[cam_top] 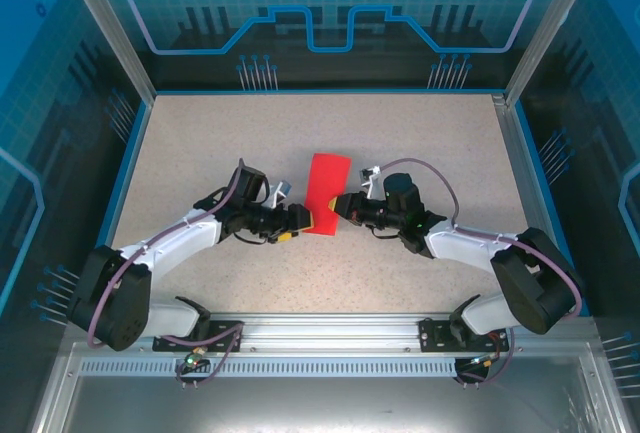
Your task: Fold a paper plane with a square sheet of paper (pick it up from the middle)
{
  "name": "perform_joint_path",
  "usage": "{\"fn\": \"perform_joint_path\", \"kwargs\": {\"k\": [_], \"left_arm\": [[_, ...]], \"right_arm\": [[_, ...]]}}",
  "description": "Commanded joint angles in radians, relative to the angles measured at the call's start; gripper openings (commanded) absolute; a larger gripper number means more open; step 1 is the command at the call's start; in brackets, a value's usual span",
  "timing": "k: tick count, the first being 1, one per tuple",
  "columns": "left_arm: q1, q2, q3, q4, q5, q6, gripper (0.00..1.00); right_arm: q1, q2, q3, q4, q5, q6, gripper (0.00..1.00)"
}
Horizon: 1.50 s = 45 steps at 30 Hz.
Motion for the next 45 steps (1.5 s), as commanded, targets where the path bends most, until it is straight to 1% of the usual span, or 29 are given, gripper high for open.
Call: {"fn": "perform_joint_path", "kwargs": {"k": [1, 7, 14, 17, 23, 26, 28, 30, 33, 36, 38, 43, 45], "left_arm": [[-0.004, -0.017, -0.004, 0.048, 0.038, -0.040, 0.69], [-0.002, -0.034, 0.006, 0.053, 0.043, -0.050, 0.67], [-0.003, -0.048, 0.010, 0.055, 0.043, -0.060, 0.58], [-0.004, -0.067, 0.015, 0.043, 0.038, -0.061, 0.53], [-0.004, -0.074, 0.021, 0.009, 0.021, -0.043, 0.35], [-0.003, -0.081, 0.021, -0.014, 0.002, -0.027, 0.30], [-0.003, -0.089, 0.024, -0.053, -0.033, -0.003, 0.26], [-0.002, -0.096, 0.023, -0.071, -0.055, 0.011, 0.24], [-0.002, -0.093, 0.016, -0.065, -0.056, 0.013, 0.20], [-0.003, -0.082, 0.012, -0.061, -0.054, 0.019, 0.12], [-0.003, -0.076, 0.013, -0.059, -0.053, 0.022, 0.10], [-0.003, -0.049, 0.016, -0.052, -0.048, 0.029, 0.01], [-0.004, -0.039, 0.013, -0.047, -0.041, 0.027, 0.00]], "right_arm": [[-0.010, -0.002, -0.001, 0.031, -0.020, 0.004, 0.07], [-0.009, -0.006, -0.006, 0.000, -0.015, -0.017, 0.07], [-0.009, -0.005, -0.005, -0.013, -0.012, -0.026, 0.07], [-0.009, -0.002, -0.009, -0.015, -0.008, -0.029, 0.07], [-0.009, 0.011, -0.012, 0.001, -0.012, -0.027, 0.06], [-0.010, 0.014, -0.014, 0.001, -0.015, -0.028, 0.06], [-0.011, 0.017, -0.015, 0.001, -0.018, -0.029, 0.06], [-0.013, 0.021, -0.018, 0.003, -0.022, -0.027, 0.06], [-0.013, 0.035, -0.020, 0.014, -0.031, -0.022, 0.07], [-0.012, 0.048, -0.020, 0.024, -0.037, -0.020, 0.06], [-0.011, 0.056, -0.018, 0.025, -0.042, -0.020, 0.07], [-0.012, 0.089, -0.012, 0.036, -0.057, -0.022, 0.07], [-0.012, 0.106, -0.011, 0.042, -0.063, -0.024, 0.07]]}}
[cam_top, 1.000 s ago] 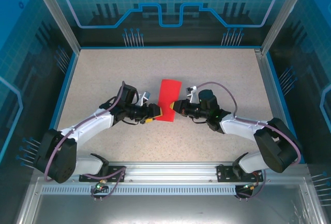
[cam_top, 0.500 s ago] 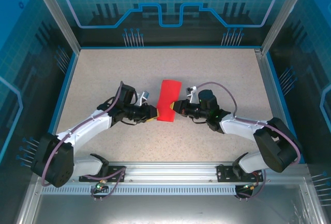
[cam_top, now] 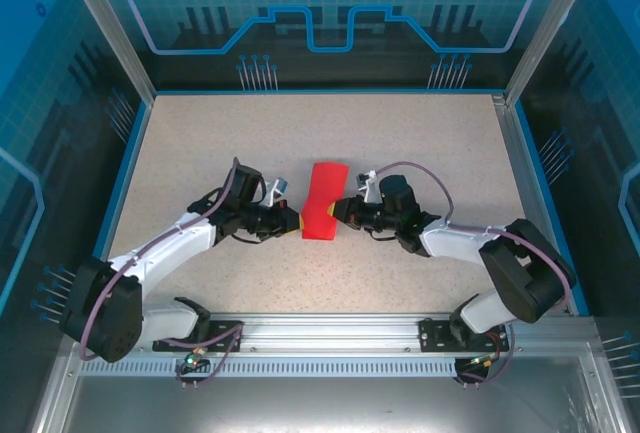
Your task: Fold a paper plane with a square sheet of paper (pick it up from the middle)
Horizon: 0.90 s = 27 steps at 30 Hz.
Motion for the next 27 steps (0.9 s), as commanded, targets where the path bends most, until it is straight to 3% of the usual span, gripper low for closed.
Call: {"fn": "perform_joint_path", "kwargs": {"k": [1, 9, 27], "left_arm": [[-0.003, 0.025, 0.009, -0.011, 0.007, 0.018, 0.00], [-0.044, 0.078, -0.001, 0.012, -0.010, 0.004, 0.00], [-0.138, 0.291, 0.059, 0.069, -0.071, -0.002, 0.00]], "right_arm": [[-0.011, 0.036, -0.004, 0.023, -0.034, -0.020, 0.08], [-0.014, 0.125, 0.046, -0.054, -0.057, -0.094, 0.12], [-0.078, 0.157, 0.202, -0.596, 0.011, -0.407, 0.37]]}}
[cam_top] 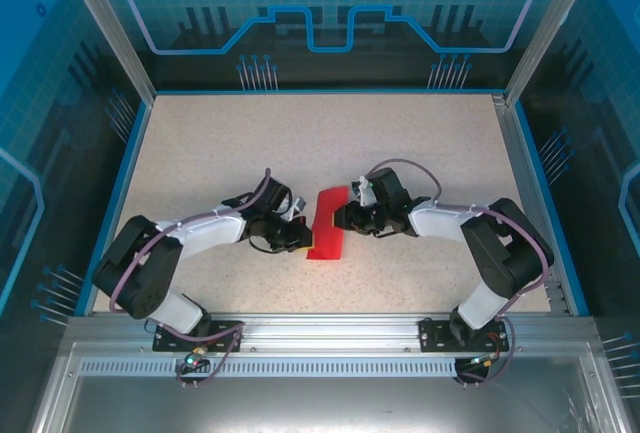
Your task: Fold a paper plane with a square sheet of paper (pick it up from the middle)
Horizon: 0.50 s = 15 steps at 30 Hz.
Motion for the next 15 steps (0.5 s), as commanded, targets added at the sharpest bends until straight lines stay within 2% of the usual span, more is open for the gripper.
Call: {"fn": "perform_joint_path", "kwargs": {"k": [1, 4, 9, 15], "left_arm": [[-0.019, 0.033, 0.044, 0.025, -0.012, -0.005, 0.00], [-0.034, 0.058, 0.061, 0.036, -0.015, -0.011, 0.00], [-0.053, 0.092, 0.080, 0.039, -0.015, -0.018, 0.00], [-0.065, 0.116, 0.102, 0.029, -0.013, -0.014, 0.00]], "right_arm": [[-0.030, 0.003, 0.030, -0.146, 0.026, -0.087, 0.37], [-0.043, -0.006, 0.045, -0.208, 0.050, -0.117, 0.39], [-0.045, -0.034, 0.094, -0.386, 0.166, -0.191, 0.42], [-0.065, -0.076, 0.082, -0.435, 0.213, -0.208, 0.50]]}}
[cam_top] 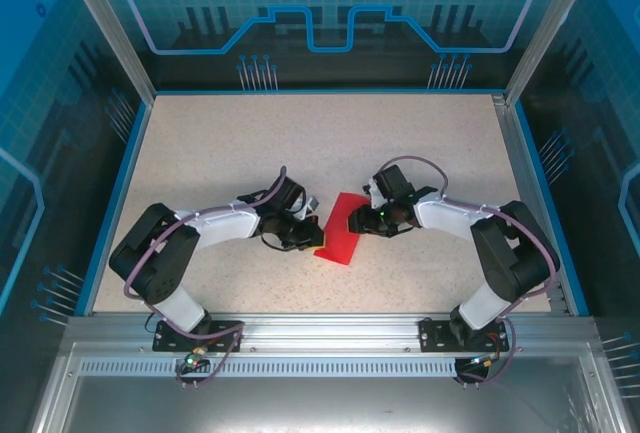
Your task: Fold a paper plane with a square sheet of paper (pick it up from the middle)
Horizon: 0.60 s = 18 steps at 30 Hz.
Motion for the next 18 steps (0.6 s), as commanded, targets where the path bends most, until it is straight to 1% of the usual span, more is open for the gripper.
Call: {"fn": "perform_joint_path", "kwargs": {"k": [1, 5, 10, 14, 18], "left_arm": [[-0.011, 0.018, 0.031, -0.003, -0.009, -0.007, 0.00], [-0.026, 0.038, 0.046, -0.005, -0.009, -0.006, 0.00], [-0.043, 0.060, 0.073, -0.010, -0.006, -0.008, 0.00], [-0.052, 0.059, 0.084, -0.020, -0.010, -0.006, 0.00], [-0.052, 0.036, 0.062, -0.024, -0.053, -0.025, 0.00]], "right_arm": [[-0.027, -0.042, 0.007, -0.077, 0.045, -0.032, 0.50], [-0.050, -0.049, -0.008, -0.029, 0.006, -0.019, 0.49], [-0.060, 0.004, 0.002, -0.014, -0.011, -0.016, 0.38], [-0.064, 0.018, -0.009, -0.027, 0.013, -0.013, 0.38], [-0.059, -0.023, -0.018, -0.027, 0.021, -0.006, 0.40]]}}
